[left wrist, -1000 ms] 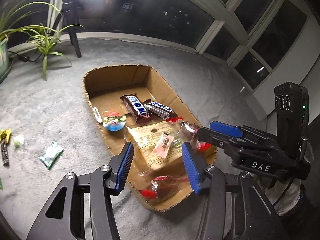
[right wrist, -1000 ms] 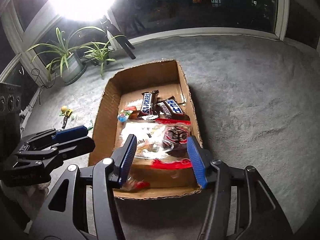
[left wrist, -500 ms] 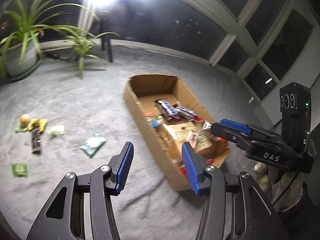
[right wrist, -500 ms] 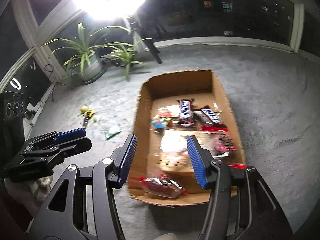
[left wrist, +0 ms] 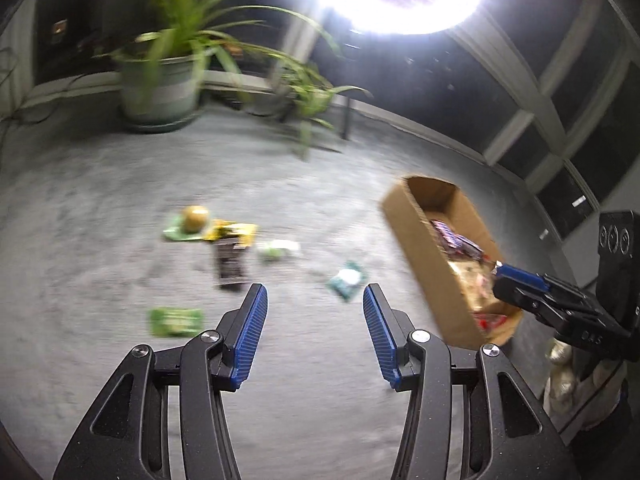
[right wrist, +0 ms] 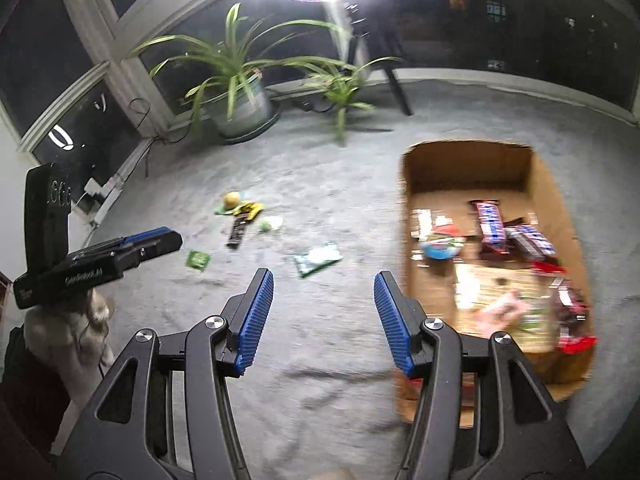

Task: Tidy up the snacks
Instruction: 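Move both open tools back toward the green candy packets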

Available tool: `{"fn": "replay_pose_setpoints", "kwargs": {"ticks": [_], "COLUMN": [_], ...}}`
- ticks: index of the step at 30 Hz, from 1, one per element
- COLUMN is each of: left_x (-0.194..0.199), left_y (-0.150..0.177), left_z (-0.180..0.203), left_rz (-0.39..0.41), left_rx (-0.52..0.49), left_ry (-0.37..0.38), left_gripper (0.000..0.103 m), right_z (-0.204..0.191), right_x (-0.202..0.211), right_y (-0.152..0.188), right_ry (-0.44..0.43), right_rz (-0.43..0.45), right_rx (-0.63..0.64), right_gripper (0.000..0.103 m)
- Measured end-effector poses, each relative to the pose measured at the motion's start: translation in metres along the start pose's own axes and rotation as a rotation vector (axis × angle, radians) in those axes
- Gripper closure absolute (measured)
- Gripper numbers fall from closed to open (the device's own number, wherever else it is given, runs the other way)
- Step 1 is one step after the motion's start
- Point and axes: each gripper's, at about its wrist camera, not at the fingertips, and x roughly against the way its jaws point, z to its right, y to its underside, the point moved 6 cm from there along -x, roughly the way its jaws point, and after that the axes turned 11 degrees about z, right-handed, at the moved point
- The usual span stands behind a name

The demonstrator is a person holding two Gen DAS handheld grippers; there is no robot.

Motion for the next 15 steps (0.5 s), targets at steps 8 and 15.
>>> {"fn": "replay_pose_setpoints", "kwargs": {"ticks": [8,15], "left_x": [0.007,-0.011], "left_y": [-0.008,-0.006], "left_z": [-0.079,-0.107], "left_rz": [-0.020,-0.092], "left_rx": [0.044,-0.002], "left_ry": [-0.060,-0.042], "left_gripper": [0.054,0.054], "right_z": [-0.029,-0.028], "right_x": [-0.048,-0.091], "right_y": [0.010,0.019], "right_ry": [-0.021,0.028], "right_rz": [-0.078,-0.156], "right_rx": [-0.039,-0.083], "right_gripper": [0.048,0.048]}}
